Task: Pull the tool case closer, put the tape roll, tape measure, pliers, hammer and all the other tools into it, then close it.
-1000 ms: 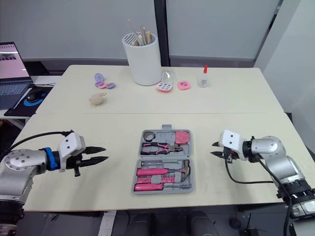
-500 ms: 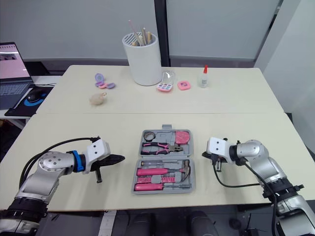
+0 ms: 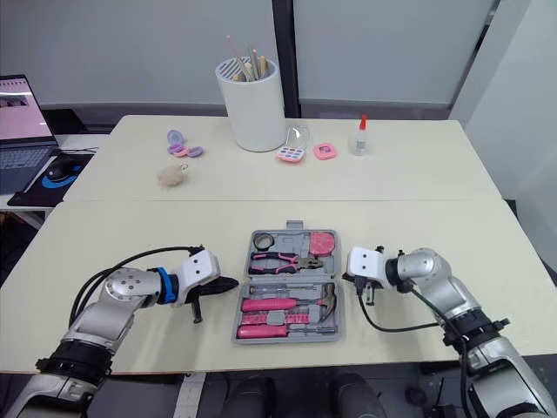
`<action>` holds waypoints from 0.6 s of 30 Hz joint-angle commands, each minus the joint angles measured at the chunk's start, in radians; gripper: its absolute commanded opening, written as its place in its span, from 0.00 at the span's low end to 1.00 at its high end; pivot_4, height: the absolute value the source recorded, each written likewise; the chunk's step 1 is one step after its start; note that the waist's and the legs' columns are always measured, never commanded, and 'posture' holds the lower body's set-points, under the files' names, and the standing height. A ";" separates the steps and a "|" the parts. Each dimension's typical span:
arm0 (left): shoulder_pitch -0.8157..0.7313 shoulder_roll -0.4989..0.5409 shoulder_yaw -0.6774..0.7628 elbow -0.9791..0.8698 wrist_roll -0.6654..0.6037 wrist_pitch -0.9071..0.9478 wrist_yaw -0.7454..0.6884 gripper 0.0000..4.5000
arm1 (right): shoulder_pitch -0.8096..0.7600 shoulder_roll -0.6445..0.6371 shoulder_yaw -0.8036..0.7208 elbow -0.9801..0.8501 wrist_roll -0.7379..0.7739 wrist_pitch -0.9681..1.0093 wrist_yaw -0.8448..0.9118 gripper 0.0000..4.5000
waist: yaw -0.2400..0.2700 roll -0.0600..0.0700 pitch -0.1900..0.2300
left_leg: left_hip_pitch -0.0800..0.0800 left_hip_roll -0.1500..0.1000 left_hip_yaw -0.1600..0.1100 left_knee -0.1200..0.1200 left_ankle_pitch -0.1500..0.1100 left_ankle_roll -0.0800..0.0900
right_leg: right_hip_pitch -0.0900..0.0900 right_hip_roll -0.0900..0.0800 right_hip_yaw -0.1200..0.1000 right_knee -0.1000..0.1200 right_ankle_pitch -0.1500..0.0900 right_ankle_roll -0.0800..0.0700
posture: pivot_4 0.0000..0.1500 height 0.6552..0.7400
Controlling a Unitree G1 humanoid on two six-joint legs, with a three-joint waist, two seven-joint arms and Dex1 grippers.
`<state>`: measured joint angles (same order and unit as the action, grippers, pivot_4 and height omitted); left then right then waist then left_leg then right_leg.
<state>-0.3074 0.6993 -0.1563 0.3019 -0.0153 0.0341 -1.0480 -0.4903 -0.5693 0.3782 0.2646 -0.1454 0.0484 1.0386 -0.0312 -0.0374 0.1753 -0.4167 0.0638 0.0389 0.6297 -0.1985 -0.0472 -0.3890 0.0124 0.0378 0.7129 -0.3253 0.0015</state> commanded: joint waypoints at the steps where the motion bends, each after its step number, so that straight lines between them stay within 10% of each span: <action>1: -0.039 -0.026 -0.044 0.018 0.040 -0.025 0.011 0.00 | -0.029 0.021 0.018 0.019 -0.025 -0.032 -0.014 0.01 | 0.001 0.000 0.000 | 0.000 0.000 0.000 0.000 0.000 0.000 | 0.000 0.000 0.000 0.000 0.000 0.000 | 1.00 1.00; 18: -0.038 -0.132 -0.096 -0.131 0.038 0.055 -0.025 0.00 | -0.006 0.015 0.020 -0.071 -0.033 -0.006 0.034 0.01 | 0.005 0.000 0.000 | 0.000 0.000 -0.001 0.001 0.000 0.000 | 0.001 0.000 0.002 0.000 0.000 0.001 | 1.00 1.00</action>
<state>-0.3493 0.5947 -0.2181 0.2695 0.0614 0.0938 -1.0404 -0.4970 -0.5681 0.4117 0.2738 -0.2137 0.0475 1.0565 -0.0262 -0.0372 0.1749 -0.4177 0.0636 0.0369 0.6304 -0.1984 -0.0472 -0.3879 0.0120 0.0404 0.7130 -0.3252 0.0028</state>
